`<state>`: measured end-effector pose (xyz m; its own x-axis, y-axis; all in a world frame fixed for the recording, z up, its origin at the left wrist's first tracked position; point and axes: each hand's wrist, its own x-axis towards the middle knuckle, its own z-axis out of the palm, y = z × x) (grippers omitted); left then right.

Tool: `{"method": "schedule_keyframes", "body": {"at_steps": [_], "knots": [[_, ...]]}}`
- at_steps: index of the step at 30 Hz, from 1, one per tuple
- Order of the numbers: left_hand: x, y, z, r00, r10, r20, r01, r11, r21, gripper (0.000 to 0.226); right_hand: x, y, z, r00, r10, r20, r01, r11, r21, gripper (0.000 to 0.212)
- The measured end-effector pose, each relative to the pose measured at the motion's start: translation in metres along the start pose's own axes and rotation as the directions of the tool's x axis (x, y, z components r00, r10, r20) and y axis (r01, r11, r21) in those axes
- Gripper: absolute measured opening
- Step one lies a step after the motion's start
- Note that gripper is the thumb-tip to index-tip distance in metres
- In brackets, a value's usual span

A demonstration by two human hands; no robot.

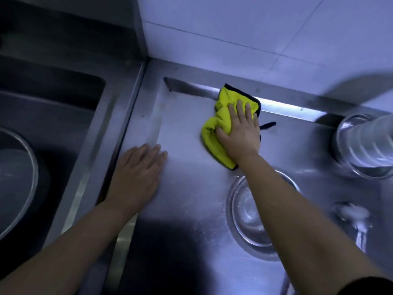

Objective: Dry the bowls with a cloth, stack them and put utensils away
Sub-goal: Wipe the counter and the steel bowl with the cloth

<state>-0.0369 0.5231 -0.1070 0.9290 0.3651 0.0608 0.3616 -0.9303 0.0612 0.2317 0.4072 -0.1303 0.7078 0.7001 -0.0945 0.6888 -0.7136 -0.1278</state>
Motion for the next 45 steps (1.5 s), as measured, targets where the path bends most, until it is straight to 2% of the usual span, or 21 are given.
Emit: {"method": "schedule_keyframes", "body": {"at_steps": [2,6,9,12,14,16,19,21,24,27,31,33,34,35,36,37,38,40,42,45], "knots": [[0.004,-0.002,0.008,0.999,0.023,0.037,-0.023,1.0,0.0,0.046,-0.013,0.044,-0.01,0.992,0.129,0.0,-0.129,0.991,0.022,0.09],[0.004,-0.001,0.015,0.994,0.02,0.111,-0.019,1.0,-0.008,0.047,-0.041,0.11,-0.026,0.93,0.367,0.002,-0.367,0.929,0.055,0.091],[0.005,-0.002,0.012,0.993,0.003,0.122,0.001,0.999,-0.033,0.049,-0.046,0.115,-0.03,0.896,0.441,0.052,-0.443,0.896,0.024,0.081],[0.006,-0.003,0.012,0.991,-0.01,0.132,0.018,0.998,-0.057,0.05,-0.042,0.082,-0.026,0.866,0.491,0.095,-0.492,0.87,-0.022,0.082],[0.005,-0.003,0.013,0.992,-0.01,0.122,0.018,0.998,-0.066,0.049,-0.036,0.044,-0.018,0.904,0.417,0.099,-0.412,0.909,-0.068,0.083],[0.006,-0.003,0.014,0.995,-0.005,0.102,0.013,0.997,-0.073,0.048,-0.03,0.002,-0.009,0.956,0.271,0.11,-0.264,0.962,-0.07,0.083],[0.008,-0.004,0.015,0.999,0.0,0.047,0.005,0.996,-0.092,0.047,-0.032,-0.05,0.001,0.996,0.039,0.084,-0.04,0.999,0.009,0.082],[0.008,-0.004,0.016,1.0,-0.003,0.023,0.005,0.995,-0.102,0.047,-0.044,-0.066,0.009,0.998,-0.05,0.035,0.048,0.997,0.06,0.078],[0.006,-0.005,0.018,1.0,-0.011,-0.011,0.01,0.994,-0.113,0.045,-0.074,-0.071,0.02,0.998,-0.063,-0.022,0.065,0.994,0.084,0.074],[0.006,-0.005,0.017,1.0,-0.01,-0.029,0.006,0.993,-0.117,0.042,-0.108,-0.074,0.026,0.999,0.018,-0.027,-0.016,0.997,0.081,0.076],[0.004,-0.005,0.014,1.0,-0.002,-0.008,0.001,0.995,-0.103,0.042,-0.15,-0.094,0.016,0.986,0.16,0.042,-0.162,0.986,0.05,0.079],[0.002,-0.005,0.013,1.0,0.023,0.001,-0.023,0.994,-0.104,0.043,-0.145,-0.092,-0.003,0.974,0.182,0.138,-0.198,0.974,0.113,0.07],[0.001,-0.006,0.012,0.999,0.04,-0.006,-0.041,0.993,-0.11,0.042,-0.135,-0.086,-0.011,0.973,0.194,0.126,-0.213,0.964,0.162,0.058],[0.0,-0.006,0.011,0.998,0.06,-0.022,-0.063,0.991,-0.12,0.042,-0.124,-0.079,-0.018,0.982,0.183,0.049,-0.189,0.963,0.191,0.047],[-0.002,-0.005,0.01,0.995,0.087,-0.04,-0.091,0.987,-0.129,0.041,-0.112,-0.072,-0.023,0.989,0.135,-0.063,-0.121,0.974,0.189,0.042],[-0.004,-0.005,0.009,0.991,0.118,-0.063,-0.125,0.983,-0.131,0.041,-0.1,-0.065,-0.025,0.993,0.028,-0.114,-0.009,0.987,0.162,0.045],[-0.006,-0.004,0.008,0.986,0.146,-0.08,-0.155,0.98,-0.126,0.041,-0.093,-0.061,-0.026,0.993,-0.12,-0.02,0.121,0.984,0.127,0.055],[-0.011,-0.001,0.004,0.985,0.163,-0.064,-0.169,0.98,-0.108,0.044,-0.088,-0.059,-0.023,0.919,-0.301,0.255,0.289,0.954,0.084,0.07],[-0.012,0.009,0.0,0.994,0.103,0.029,-0.099,0.987,-0.127,0.048,-0.092,-0.059,-0.024,0.904,-0.326,0.276,0.342,0.94,-0.008,0.068],[-0.004,0.037,-0.012,0.972,-0.046,0.232,0.088,0.981,-0.175,0.044,-0.1,-0.056,-0.029,0.922,-0.253,0.292,0.286,0.955,-0.076,0.053]]}}
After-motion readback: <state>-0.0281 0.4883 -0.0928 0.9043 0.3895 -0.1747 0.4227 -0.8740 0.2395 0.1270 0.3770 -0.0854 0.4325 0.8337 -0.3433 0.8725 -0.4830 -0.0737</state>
